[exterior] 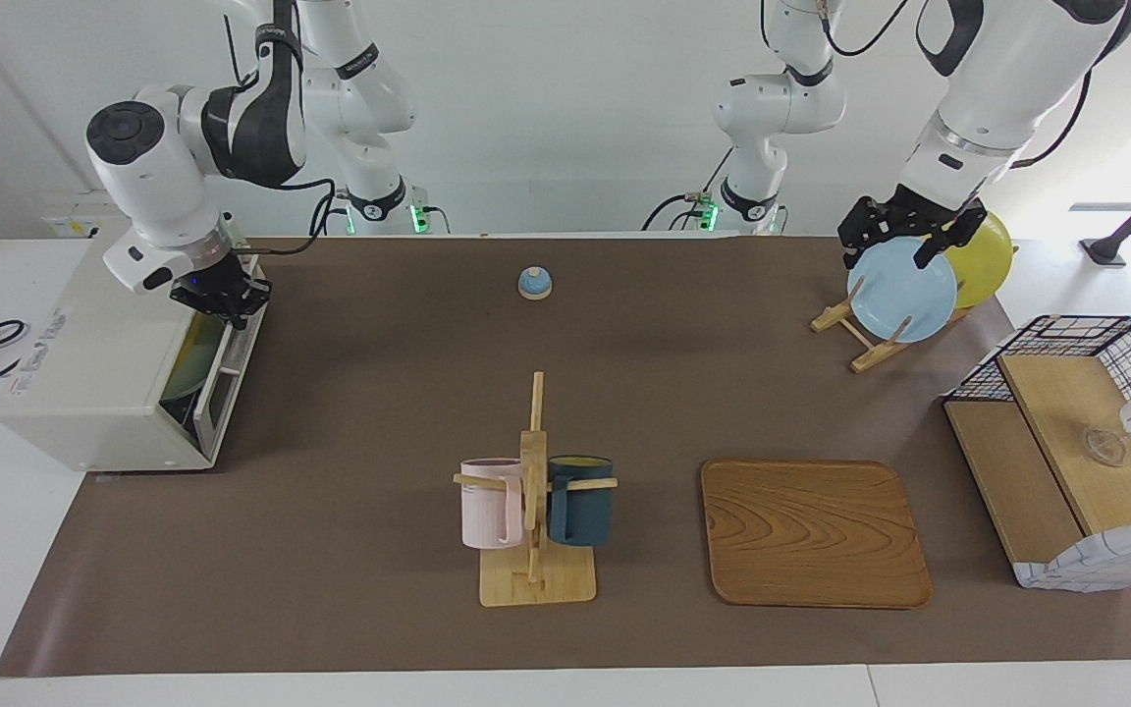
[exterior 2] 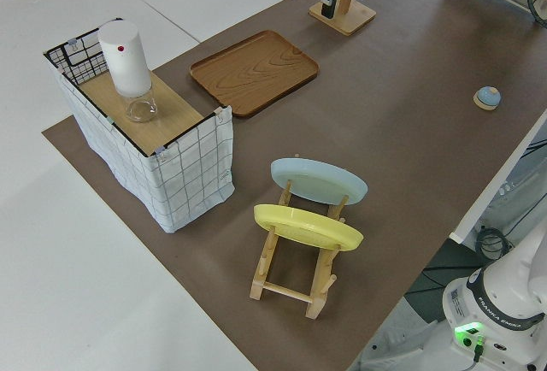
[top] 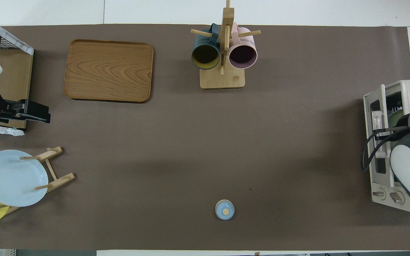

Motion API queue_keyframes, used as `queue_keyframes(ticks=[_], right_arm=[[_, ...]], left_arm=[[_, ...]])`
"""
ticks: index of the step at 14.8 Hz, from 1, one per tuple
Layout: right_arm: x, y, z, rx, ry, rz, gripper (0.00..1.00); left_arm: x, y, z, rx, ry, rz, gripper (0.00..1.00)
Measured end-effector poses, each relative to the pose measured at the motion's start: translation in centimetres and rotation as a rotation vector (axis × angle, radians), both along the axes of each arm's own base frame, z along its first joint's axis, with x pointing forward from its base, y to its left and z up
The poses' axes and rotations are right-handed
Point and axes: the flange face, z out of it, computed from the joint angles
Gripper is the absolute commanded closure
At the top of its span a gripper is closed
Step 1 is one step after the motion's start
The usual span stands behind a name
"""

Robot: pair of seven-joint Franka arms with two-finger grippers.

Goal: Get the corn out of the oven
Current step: 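Pull the oven door down and open with the right gripper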

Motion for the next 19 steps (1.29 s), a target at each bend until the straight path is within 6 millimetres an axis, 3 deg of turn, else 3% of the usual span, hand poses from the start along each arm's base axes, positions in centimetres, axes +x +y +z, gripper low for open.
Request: queue_keyframes(ticks=[7, 13, 19], right_arm=[[0.9, 2.9, -3.0, 0.048, -0.004, -0.007, 1.00], [1.5, 6.0, -8.1, 0.051, -0.038, -0.003, 1.00], [1.9, 7.3, -12.5, 0.056, -0.034, 0.012, 1.00]], left_arm=[[0.0, 0.1, 0.0, 0.000, 0.002, 0.001, 0.00], [0.0, 0.1, 0.0, 0.000, 0.003, 0.001, 0.00], [0.0, 0.1, 0.0, 0.000, 0.003, 0.002, 0.00]])
